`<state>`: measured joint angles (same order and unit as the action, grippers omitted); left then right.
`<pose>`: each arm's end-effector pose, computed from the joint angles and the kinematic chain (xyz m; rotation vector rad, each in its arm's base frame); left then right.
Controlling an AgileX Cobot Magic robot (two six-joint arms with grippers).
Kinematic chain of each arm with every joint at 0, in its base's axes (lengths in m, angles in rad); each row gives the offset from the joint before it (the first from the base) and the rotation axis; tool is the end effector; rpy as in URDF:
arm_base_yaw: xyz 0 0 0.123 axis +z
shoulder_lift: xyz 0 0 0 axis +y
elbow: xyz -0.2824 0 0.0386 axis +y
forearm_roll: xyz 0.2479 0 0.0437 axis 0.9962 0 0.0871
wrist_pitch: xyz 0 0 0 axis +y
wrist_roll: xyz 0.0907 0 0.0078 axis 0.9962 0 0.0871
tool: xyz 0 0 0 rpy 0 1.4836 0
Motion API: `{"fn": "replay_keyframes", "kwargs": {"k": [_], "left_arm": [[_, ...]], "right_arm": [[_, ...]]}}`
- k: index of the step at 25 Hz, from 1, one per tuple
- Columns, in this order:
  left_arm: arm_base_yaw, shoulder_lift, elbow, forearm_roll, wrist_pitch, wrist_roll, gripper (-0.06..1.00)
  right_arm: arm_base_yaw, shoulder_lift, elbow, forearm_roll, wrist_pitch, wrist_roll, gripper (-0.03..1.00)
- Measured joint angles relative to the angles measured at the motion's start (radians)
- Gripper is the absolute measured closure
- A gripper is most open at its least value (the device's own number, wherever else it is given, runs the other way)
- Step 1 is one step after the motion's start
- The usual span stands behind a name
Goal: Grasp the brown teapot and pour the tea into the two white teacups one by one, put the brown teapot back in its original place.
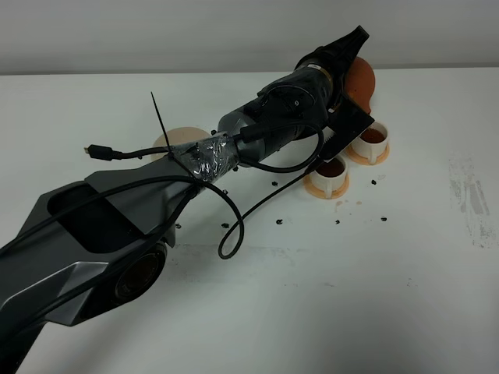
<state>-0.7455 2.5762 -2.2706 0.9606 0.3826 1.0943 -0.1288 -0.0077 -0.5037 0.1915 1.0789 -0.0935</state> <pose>0.4502 -0.3776 0.1714 2.0899 0.6169 1.0869 -0.0060 0.0162 0.2779 0.0238 2.0372 0.0900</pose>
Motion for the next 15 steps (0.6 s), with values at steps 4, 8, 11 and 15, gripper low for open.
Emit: {"fn": "replay_keyframes", "kwargs": {"k": [4,8,11,15], "left_arm": [[-0.003,0.0,0.0,0.004,-0.007,0.0,0.82],[-0.008,0.0,0.0,0.004,-0.015,0.0,0.82],[-0.01,0.0,0.0,0.004,-0.018,0.01,0.82],[-0.01,0.0,0.0,0.004,-0.019,0.042,0.82]], "right_arm": [[0.0,0.0,0.0,0.0,0.0,0.0,0.77],[0.0,0.0,0.0,0.0,0.0,0.0,0.77],[0.0,0.0,0.0,0.0,0.0,0.0,0.77],[0.0,0.0,0.0,0.0,0.0,0.0,0.77]]}}
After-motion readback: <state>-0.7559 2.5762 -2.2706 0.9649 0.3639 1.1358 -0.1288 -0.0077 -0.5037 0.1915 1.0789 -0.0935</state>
